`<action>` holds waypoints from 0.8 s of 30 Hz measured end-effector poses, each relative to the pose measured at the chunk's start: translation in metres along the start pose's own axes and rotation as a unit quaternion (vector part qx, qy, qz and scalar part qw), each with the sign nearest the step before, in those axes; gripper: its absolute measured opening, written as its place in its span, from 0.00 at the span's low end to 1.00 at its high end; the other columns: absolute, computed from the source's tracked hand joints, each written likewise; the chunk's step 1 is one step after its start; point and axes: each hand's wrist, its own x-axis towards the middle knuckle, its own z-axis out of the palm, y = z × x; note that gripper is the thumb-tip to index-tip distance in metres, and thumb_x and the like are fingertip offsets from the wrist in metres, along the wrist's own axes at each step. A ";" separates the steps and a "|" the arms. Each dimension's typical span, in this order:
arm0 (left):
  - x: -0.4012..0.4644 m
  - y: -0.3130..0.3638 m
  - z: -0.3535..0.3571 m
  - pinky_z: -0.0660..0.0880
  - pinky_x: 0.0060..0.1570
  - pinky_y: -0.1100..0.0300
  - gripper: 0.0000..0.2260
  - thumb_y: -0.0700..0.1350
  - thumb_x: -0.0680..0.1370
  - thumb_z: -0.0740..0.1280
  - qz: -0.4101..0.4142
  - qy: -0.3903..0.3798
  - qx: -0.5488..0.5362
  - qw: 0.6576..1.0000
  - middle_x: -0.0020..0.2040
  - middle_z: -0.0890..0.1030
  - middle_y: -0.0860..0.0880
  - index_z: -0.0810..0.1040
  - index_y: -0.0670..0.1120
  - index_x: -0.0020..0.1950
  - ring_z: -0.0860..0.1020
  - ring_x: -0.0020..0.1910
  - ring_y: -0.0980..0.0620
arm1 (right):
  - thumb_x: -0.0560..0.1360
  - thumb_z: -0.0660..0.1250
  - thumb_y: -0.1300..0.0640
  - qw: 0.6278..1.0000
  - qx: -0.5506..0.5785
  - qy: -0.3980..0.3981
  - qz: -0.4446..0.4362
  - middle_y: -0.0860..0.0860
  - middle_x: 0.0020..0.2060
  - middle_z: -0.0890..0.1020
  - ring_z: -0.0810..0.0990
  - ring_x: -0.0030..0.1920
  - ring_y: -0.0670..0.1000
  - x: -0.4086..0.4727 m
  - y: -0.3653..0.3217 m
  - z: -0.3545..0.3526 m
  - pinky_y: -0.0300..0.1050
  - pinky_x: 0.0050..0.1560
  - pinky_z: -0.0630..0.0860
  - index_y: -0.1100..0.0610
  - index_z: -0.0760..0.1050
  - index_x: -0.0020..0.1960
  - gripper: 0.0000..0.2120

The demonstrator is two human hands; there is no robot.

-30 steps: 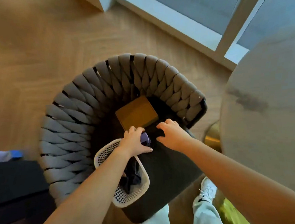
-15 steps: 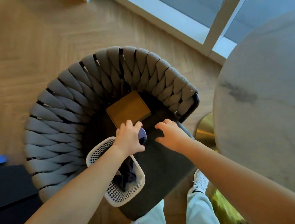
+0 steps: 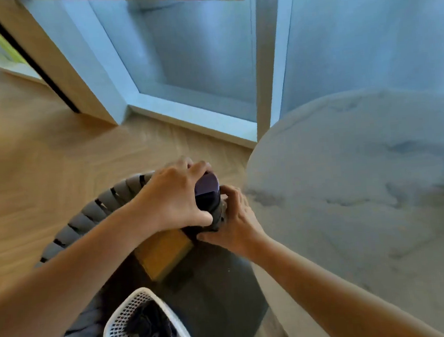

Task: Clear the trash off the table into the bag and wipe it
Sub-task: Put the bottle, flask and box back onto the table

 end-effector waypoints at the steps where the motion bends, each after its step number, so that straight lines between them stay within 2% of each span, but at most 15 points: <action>1: 0.011 0.019 -0.012 0.70 0.46 0.57 0.33 0.59 0.59 0.70 0.016 0.010 -0.005 1.000 0.52 0.69 0.52 0.63 0.57 0.61 0.70 0.48 0.50 | 0.59 0.77 0.47 0.999 0.019 0.048 0.000 0.46 0.61 0.67 0.67 0.60 0.49 0.000 0.000 -0.016 0.47 0.59 0.70 0.45 0.56 0.65 0.42; 4: 0.049 0.077 -0.035 0.69 0.43 0.60 0.31 0.57 0.57 0.70 0.067 0.038 -0.048 0.996 0.51 0.71 0.53 0.64 0.60 0.58 0.71 0.46 0.51 | 0.56 0.78 0.49 0.978 0.080 0.191 0.004 0.41 0.53 0.72 0.75 0.54 0.52 0.001 0.010 -0.069 0.52 0.51 0.76 0.39 0.59 0.58 0.38; 7: 0.095 0.134 -0.038 0.69 0.41 0.62 0.35 0.54 0.56 0.71 0.133 0.052 -0.104 0.984 0.51 0.72 0.52 0.64 0.61 0.62 0.73 0.46 0.50 | 0.54 0.78 0.53 0.951 0.064 0.302 0.028 0.37 0.45 0.71 0.77 0.48 0.51 -0.002 0.035 -0.131 0.48 0.44 0.77 0.40 0.62 0.54 0.36; 10: 0.140 0.194 -0.029 0.69 0.37 0.67 0.40 0.51 0.58 0.74 0.182 0.037 -0.150 0.971 0.51 0.72 0.54 0.60 0.61 0.66 0.73 0.44 0.52 | 0.55 0.77 0.49 0.935 0.028 0.339 0.097 0.44 0.47 0.77 0.78 0.48 0.50 -0.014 0.076 -0.188 0.46 0.44 0.77 0.44 0.63 0.57 0.36; 13: 0.182 0.250 -0.014 0.74 0.39 0.64 0.41 0.50 0.59 0.75 0.218 0.027 -0.191 0.957 0.51 0.74 0.53 0.58 0.61 0.67 0.74 0.45 0.52 | 0.56 0.77 0.49 0.917 -0.002 0.377 0.125 0.47 0.49 0.79 0.79 0.48 0.50 -0.028 0.113 -0.238 0.45 0.45 0.76 0.49 0.64 0.59 0.36; 16: 0.218 0.298 0.003 0.74 0.39 0.67 0.42 0.48 0.60 0.76 0.244 0.004 -0.223 0.944 0.52 0.74 0.53 0.59 0.58 0.68 0.74 0.47 0.52 | 0.57 0.76 0.48 0.897 -0.040 0.412 0.153 0.50 0.48 0.80 0.79 0.46 0.51 -0.036 0.150 -0.279 0.48 0.45 0.77 0.53 0.66 0.58 0.34; 18: 0.237 0.324 0.013 0.77 0.42 0.63 0.42 0.46 0.59 0.77 0.256 -0.012 -0.249 0.934 0.53 0.74 0.52 0.59 0.57 0.68 0.75 0.49 0.51 | 0.55 0.73 0.43 0.887 -0.047 0.425 0.177 0.50 0.47 0.79 0.79 0.46 0.52 -0.039 0.176 -0.299 0.52 0.44 0.78 0.52 0.65 0.56 0.34; 20: 0.253 0.344 0.021 0.78 0.43 0.61 0.41 0.45 0.60 0.77 0.262 -0.021 -0.267 0.927 0.52 0.74 0.52 0.61 0.55 0.68 0.75 0.49 0.51 | 0.54 0.71 0.40 0.878 -0.048 0.429 0.205 0.49 0.45 0.79 0.79 0.45 0.51 -0.038 0.196 -0.315 0.52 0.42 0.79 0.51 0.66 0.56 0.34; 24: 0.278 0.370 0.033 0.77 0.44 0.60 0.37 0.45 0.60 0.76 0.263 -0.037 -0.280 0.923 0.53 0.73 0.52 0.64 0.53 0.65 0.74 0.49 0.51 | 0.54 0.71 0.40 0.868 -0.054 0.437 0.230 0.46 0.44 0.80 0.80 0.43 0.48 -0.032 0.221 -0.335 0.49 0.42 0.79 0.51 0.69 0.56 0.34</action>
